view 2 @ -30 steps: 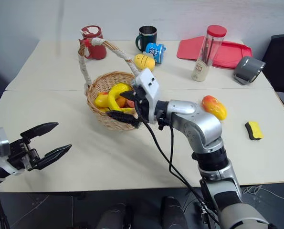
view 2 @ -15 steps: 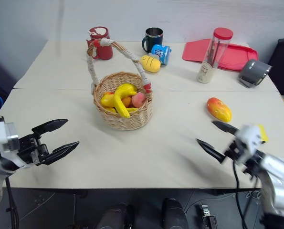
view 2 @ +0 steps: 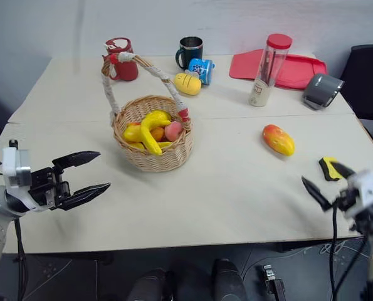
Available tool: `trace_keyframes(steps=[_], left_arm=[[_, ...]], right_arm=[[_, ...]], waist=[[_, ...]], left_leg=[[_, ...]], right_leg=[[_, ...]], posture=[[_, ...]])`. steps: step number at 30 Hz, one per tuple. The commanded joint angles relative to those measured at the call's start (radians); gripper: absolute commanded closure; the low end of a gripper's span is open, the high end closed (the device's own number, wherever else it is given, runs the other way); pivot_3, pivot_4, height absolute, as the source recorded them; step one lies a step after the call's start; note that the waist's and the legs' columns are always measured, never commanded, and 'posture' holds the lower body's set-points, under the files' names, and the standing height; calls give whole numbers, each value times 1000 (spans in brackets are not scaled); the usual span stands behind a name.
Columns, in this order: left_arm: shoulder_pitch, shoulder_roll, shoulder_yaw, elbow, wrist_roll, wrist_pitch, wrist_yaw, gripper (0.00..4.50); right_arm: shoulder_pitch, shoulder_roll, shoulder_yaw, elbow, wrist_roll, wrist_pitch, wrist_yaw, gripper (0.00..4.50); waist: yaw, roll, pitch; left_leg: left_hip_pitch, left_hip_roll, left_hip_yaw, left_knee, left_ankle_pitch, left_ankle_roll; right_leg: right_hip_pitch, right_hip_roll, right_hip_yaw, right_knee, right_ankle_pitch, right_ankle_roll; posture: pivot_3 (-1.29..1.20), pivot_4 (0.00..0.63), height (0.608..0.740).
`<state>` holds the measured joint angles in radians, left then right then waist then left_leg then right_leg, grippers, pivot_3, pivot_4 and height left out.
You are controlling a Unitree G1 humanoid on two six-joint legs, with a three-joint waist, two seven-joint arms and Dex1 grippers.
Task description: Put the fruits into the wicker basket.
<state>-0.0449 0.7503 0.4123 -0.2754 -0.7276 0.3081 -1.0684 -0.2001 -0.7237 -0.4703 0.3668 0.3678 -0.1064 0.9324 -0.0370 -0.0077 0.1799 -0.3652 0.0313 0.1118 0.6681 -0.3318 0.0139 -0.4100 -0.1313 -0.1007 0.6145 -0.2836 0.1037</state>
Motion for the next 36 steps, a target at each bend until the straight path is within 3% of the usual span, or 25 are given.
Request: trace_keyframes(steps=[1,7,14,17,19,22,27,31,33,36], left_arm=[[-21,11,-14,-24,9,-14,-7,0],[-12,2,-7,-44,17,-23,15,0],[102,-13,71,-130,6,-26,65,0],[134,-19,87,-154,2,-27,76,0],[136,-21,87,-156,3,-28,82,0],[133,-23,86,-153,7,-31,85,0],[155,-40,93,-146,12,-44,95,0],[204,-49,136,-138,2,-43,103,0],[229,-57,154,-133,3,-46,105,0],[245,-72,163,-128,13,-56,114,0]], right_arm=[[-197,-50,120,162,-63,72,40,17],[-593,-34,313,556,-250,42,-18,17],[-774,-23,401,809,-350,107,-35,17],[-805,-25,397,846,-347,150,14,542],[-808,-22,388,841,-333,139,62,1271],[-808,-19,372,832,-312,103,140,1545],[-746,5,401,618,-252,88,401,1549],[-582,-14,513,7,-51,540,620,1549],[-533,-8,537,-281,95,796,587,1549],[-526,7,560,-504,208,1030,493,1549]], waist=[[3,0,0],[9,1,1],[8,1,1],[6,1,1],[5,1,1],[5,1,1],[6,2,1],[7,2,1],[8,2,1],[10,3,2]], left_leg=[[-1,0,0,0,1,0],[-6,-1,-1,0,2,0],[-7,-1,-1,0,2,1],[-6,0,-1,2,2,0],[-6,0,-1,4,2,0],[-6,0,-2,5,2,0],[-6,0,-2,5,2,0],[-6,2,-2,4,1,-1],[-6,4,-3,4,1,-2],[-6,5,-4,5,0,-3]], right_leg=[[-1,0,0,0,0,0],[-3,0,-2,4,-1,-1],[-2,-1,-3,1,0,-1],[-2,-1,-3,2,0,-1],[-2,0,-2,4,0,-1],[-2,0,-2,4,0,-1],[-2,0,-3,5,0,-1],[-2,0,-3,5,0,-1],[-3,-2,-3,5,-1,-1],[-3,-3,-3,5,-1,-2]], posture=[[0,150,740],[0,150,740],[0,150,740],[0,150,740],[0,150,740],[0,150,740],[0,150,740],[0,150,740],[0,150,740],[0,150,740]])
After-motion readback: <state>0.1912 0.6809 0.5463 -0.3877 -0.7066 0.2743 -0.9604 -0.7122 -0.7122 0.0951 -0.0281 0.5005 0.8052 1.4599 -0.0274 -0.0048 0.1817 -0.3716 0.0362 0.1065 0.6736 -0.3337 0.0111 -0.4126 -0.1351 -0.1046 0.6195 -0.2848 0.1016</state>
